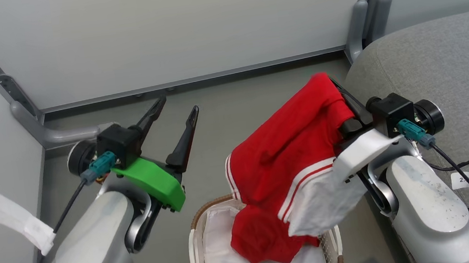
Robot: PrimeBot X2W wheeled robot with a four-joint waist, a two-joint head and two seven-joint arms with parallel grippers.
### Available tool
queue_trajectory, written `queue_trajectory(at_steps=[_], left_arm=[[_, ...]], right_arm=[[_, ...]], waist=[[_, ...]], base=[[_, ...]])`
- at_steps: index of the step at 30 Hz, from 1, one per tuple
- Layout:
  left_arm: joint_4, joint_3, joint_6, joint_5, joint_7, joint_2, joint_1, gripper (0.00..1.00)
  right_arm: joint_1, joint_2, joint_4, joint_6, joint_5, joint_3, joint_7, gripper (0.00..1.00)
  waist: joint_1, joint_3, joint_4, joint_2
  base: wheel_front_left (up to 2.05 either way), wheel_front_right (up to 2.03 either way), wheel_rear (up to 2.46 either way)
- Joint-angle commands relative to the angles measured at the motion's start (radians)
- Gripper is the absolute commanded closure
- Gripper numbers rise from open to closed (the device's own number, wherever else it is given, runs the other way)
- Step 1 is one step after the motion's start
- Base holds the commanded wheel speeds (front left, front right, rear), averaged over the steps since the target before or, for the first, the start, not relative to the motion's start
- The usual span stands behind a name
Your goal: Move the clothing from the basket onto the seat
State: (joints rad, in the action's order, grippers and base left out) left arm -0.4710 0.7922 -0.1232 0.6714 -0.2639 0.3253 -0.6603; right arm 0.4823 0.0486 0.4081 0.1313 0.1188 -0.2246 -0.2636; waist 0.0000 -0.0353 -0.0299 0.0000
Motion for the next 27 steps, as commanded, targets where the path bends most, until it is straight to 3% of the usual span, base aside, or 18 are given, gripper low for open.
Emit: queue_trajectory(at_steps=[1, 6, 17, 27], left_arm=[[0.01, -0.02, -0.003, -0.018, -0.001, -0.007, 0.037, 0.0], [0.044, -0.108, -0.004, -0.058, -0.001, -0.039, 0.151, 0.0], [0.046, -0.181, -0.009, -0.165, -0.001, -0.114, 0.267, 0.0], [0.067, -0.178, -0.01, -0.171, -0.001, -0.119, 0.282, 0.0]], right_arm=[[-0.011, 0.004, -0.006, -0.001, -0.008, 0.007, -0.002, 1.0], [-0.019, 0.004, -0.015, -0.001, -0.006, 0.028, -0.002, 1.0], [-0.039, 0.004, -0.029, -0.001, -0.028, 0.076, -0.002, 1.0], [0.001, 0.004, -0.049, -0.001, -0.028, 0.077, -0.002, 1.0]], waist=[[0.0, -0.001, 0.002, 0.0], [0.0, -0.003, 0.006, 0.0], [0.0, -0.005, 0.021, 0.0], [0.0, -0.037, 0.131, 0.0]], base=[[0.0, 0.0, 0.0], [0.0, 0.0, 0.0], [0.0, 0.0, 0.0], [0.0, 0.0, 0.0]])
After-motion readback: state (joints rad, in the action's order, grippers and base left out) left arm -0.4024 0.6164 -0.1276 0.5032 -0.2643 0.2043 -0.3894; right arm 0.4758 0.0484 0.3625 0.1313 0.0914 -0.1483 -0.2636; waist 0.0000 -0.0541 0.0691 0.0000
